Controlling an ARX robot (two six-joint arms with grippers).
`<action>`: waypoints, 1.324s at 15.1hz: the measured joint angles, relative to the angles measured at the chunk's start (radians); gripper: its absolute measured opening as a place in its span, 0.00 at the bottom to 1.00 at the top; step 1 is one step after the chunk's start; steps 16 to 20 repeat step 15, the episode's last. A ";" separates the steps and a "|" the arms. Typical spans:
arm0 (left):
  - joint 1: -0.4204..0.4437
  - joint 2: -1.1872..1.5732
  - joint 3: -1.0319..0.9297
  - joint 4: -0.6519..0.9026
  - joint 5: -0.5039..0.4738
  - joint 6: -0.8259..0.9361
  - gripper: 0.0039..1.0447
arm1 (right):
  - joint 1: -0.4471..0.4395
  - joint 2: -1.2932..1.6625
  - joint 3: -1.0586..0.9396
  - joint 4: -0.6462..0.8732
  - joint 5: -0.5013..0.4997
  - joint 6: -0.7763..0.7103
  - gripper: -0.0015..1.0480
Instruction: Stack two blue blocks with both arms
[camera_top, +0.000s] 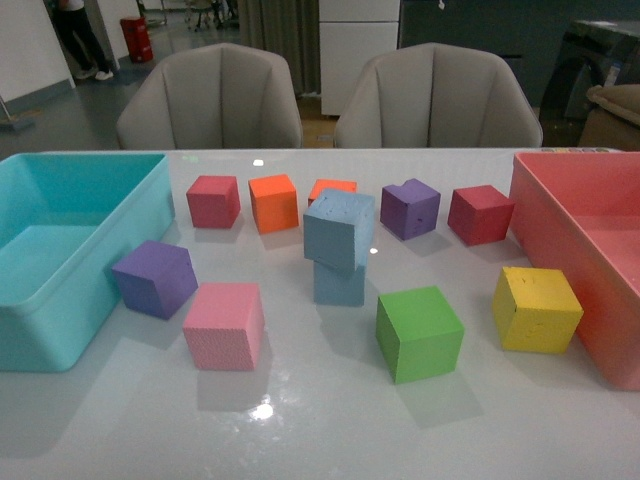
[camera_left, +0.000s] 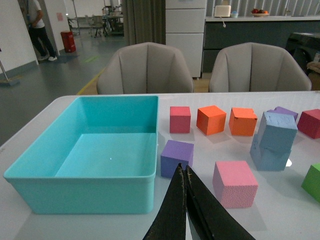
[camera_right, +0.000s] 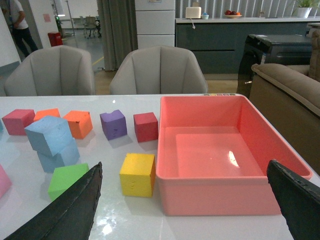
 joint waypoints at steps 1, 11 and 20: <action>0.000 0.000 0.000 0.000 0.001 0.000 0.22 | 0.000 0.000 0.000 0.000 0.000 0.000 0.94; 0.000 0.000 0.000 0.000 0.001 0.003 0.94 | 0.000 0.000 0.000 0.000 0.000 0.000 0.94; 0.000 0.000 0.000 0.000 0.001 0.003 0.94 | 0.000 0.000 0.000 0.000 0.000 0.000 0.94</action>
